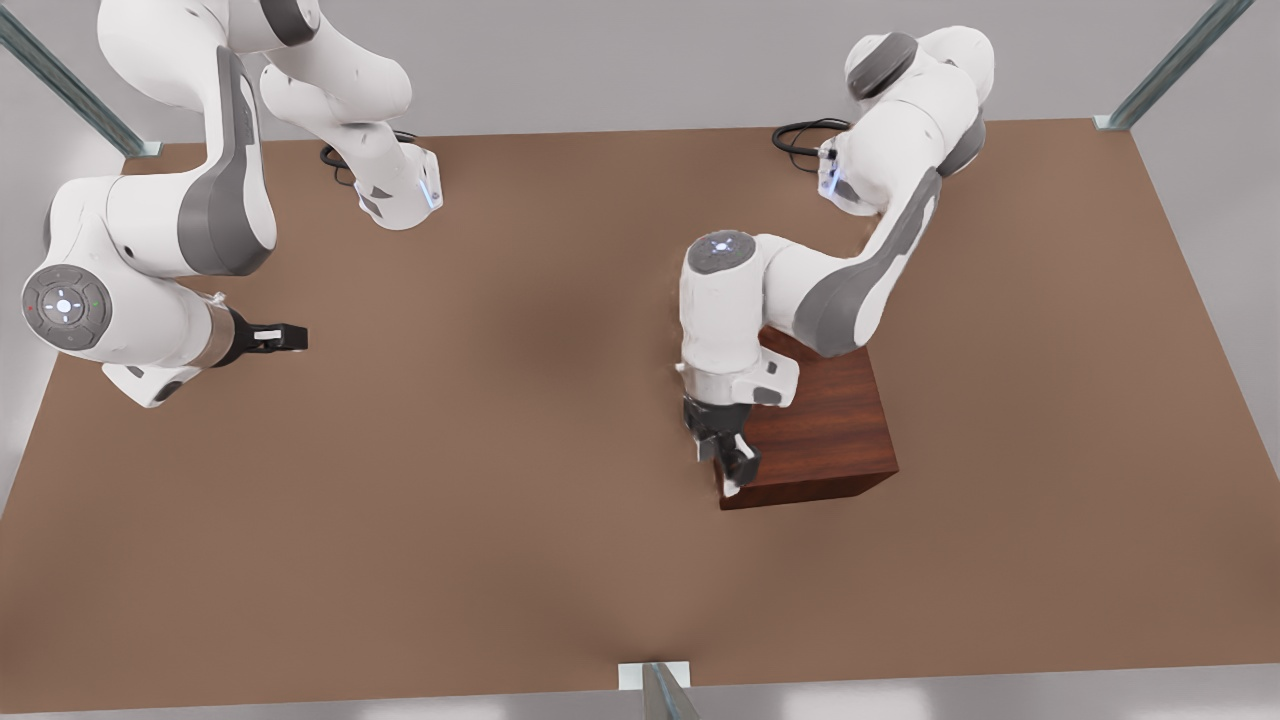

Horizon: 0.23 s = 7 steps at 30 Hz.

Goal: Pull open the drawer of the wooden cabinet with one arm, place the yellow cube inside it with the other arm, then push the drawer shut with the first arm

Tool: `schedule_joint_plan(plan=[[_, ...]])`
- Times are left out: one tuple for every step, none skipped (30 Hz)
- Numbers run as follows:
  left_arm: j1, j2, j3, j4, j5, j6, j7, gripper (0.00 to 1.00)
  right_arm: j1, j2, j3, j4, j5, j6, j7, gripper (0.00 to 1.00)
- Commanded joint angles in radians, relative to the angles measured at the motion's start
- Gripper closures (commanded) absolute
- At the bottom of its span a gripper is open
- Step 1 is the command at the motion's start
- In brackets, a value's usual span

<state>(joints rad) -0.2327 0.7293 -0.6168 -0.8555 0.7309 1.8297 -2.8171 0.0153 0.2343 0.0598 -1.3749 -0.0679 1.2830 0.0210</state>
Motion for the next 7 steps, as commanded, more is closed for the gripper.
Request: schedule_joint_plan(plan=[[0.121, -0.082, -0.020, 0.095, -0.452, -0.854, 2.147, 0.00, 0.000, 0.000, 0.000, 0.000, 0.000, 0.001, 0.004, 0.00], [0.130, -0.085, -0.027, 0.093, -0.271, -0.932, 2.591, 0.00, 0.000, 0.000, 0.000, 0.002, 0.000, 0.001, 0.004, 0.00], [0.227, -0.213, 0.041, -0.063, -0.240, -0.850, 3.072, 0.00, 0.002, 0.002, 0.000, 0.003, 0.002, 0.001, 0.004, 0.00], [0.236, -0.447, 0.173, -0.419, -0.313, -0.617, 3.199, 0.00, 0.000, 0.007, 0.000, 0.008, 0.007, 0.001, 0.005, 0.00], [0.248, -0.465, 0.253, -0.418, -0.595, -0.619, 2.838, 0.00, 0.000, 0.007, -0.001, 0.013, 0.020, -0.001, 0.007, 0.00], [0.210, -0.495, 0.312, -0.405, -0.677, -0.664, 2.767, 0.00, 0.000, 0.007, -0.003, 0.016, 0.031, -0.001, 0.010, 0.00], [0.208, -0.496, 0.332, -0.389, -0.676, -0.742, 2.760, 0.00, 0.000, 0.005, -0.003, 0.017, 0.033, -0.001, 0.013, 0.00]])
